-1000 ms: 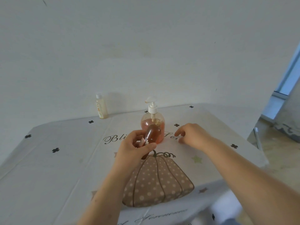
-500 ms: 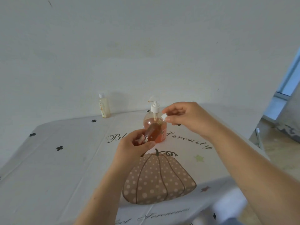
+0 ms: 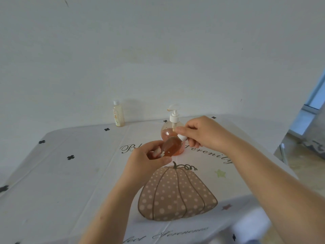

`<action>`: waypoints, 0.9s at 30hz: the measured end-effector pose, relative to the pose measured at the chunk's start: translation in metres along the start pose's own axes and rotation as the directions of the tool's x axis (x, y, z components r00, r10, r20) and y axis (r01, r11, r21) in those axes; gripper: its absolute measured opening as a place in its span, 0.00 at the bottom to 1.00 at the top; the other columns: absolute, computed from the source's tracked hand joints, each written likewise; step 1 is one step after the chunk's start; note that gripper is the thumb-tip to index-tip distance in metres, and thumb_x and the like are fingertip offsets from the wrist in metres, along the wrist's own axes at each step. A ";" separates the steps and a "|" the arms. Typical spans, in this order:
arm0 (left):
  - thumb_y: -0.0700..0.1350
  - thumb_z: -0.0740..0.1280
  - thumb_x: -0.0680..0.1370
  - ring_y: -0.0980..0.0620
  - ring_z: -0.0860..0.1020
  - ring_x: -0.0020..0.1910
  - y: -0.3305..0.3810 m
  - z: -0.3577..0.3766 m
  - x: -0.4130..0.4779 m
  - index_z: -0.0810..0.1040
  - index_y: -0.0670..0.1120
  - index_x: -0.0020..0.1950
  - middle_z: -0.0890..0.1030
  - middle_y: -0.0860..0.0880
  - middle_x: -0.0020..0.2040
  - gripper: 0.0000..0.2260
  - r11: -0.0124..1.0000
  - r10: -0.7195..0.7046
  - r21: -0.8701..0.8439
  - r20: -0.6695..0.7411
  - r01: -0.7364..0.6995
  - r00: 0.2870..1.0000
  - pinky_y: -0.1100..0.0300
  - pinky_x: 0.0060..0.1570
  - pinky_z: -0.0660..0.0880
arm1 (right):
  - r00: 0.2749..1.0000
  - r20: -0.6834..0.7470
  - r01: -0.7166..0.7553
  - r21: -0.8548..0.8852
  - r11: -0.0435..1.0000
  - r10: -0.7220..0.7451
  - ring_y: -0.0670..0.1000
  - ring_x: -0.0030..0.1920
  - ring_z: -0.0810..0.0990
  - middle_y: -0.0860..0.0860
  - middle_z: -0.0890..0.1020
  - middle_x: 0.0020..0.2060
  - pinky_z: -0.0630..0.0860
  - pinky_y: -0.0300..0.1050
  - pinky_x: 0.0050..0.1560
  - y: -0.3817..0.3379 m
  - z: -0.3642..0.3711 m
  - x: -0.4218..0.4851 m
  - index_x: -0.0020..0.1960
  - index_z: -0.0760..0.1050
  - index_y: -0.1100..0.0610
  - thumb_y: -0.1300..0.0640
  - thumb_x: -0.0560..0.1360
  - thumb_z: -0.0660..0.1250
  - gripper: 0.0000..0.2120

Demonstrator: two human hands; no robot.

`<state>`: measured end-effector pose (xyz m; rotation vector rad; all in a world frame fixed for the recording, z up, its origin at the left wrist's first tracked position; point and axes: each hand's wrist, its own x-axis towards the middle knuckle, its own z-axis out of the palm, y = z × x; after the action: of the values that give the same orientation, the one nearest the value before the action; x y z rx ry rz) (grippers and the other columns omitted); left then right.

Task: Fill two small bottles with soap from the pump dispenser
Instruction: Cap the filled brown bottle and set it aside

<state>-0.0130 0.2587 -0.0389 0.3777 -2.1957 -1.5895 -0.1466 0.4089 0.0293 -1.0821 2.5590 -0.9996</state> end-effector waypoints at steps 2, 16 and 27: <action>0.42 0.78 0.70 0.53 0.75 0.38 0.000 0.000 -0.001 0.83 0.58 0.52 0.80 0.40 0.46 0.16 1.000 -0.003 0.008 -0.006 0.003 1.000 0.49 0.48 0.78 | 1.000 -0.002 -0.021 -0.033 0.999 0.021 0.46 0.31 0.81 0.48 0.84 0.30 0.77 0.42 0.40 -0.001 0.000 0.000 0.41 0.80 0.55 0.38 0.80 0.63 0.22; 0.41 0.78 0.70 0.55 0.77 0.39 0.000 -0.002 -0.001 0.80 0.58 0.53 0.81 0.47 0.45 0.17 0.997 0.008 0.076 -0.038 -0.005 0.999 0.71 0.41 0.72 | 0.997 0.063 -0.035 -0.057 0.998 0.039 0.48 0.38 0.83 0.46 0.83 0.34 0.78 0.48 0.49 -0.007 0.003 -0.003 0.43 0.78 0.50 0.38 0.82 0.60 0.19; 0.41 0.78 0.69 0.58 0.78 0.41 0.000 -0.006 -0.001 0.81 0.58 0.53 0.82 0.51 0.44 0.18 0.996 0.026 0.084 -0.042 -0.023 0.999 0.74 0.41 0.72 | 0.998 0.055 -0.038 0.027 0.999 0.036 0.45 0.33 0.82 0.47 0.85 0.34 0.74 0.40 0.40 -0.003 0.008 -0.004 0.48 0.80 0.54 0.41 0.82 0.61 0.18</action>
<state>-0.0093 0.2543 -0.0377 0.4046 -2.2306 -1.4662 -0.1393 0.4061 0.0251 -1.0366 2.5048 -0.9795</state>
